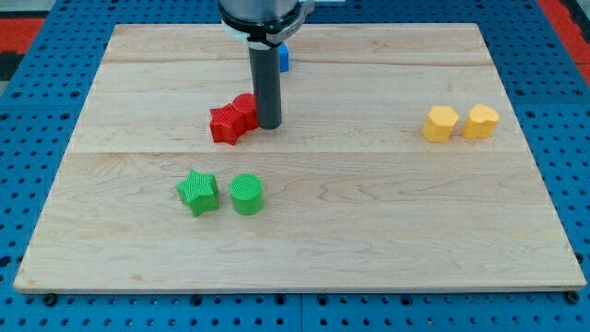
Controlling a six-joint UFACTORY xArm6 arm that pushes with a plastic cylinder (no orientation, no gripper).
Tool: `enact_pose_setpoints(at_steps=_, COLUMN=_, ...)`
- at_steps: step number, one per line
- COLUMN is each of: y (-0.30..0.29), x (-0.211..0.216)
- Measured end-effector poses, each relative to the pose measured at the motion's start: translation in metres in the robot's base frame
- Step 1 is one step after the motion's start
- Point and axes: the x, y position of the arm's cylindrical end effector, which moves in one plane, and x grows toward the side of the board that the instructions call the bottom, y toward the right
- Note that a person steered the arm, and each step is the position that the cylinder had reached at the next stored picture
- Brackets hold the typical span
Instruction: Move the blue triangle away from the blue cube
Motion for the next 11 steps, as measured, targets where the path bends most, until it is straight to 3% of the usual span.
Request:
enact_pose_setpoints(at_steps=3, y=0.044, x=-0.03)
enact_pose_setpoints(at_steps=5, y=0.044, x=-0.013)
enact_pose_setpoints(at_steps=6, y=0.046, x=-0.036)
enact_pose_setpoints(at_steps=8, y=0.135, x=-0.057)
enact_pose_setpoints(at_steps=9, y=0.12, x=-0.103)
enact_pose_setpoints(at_steps=11, y=-0.005, x=-0.174)
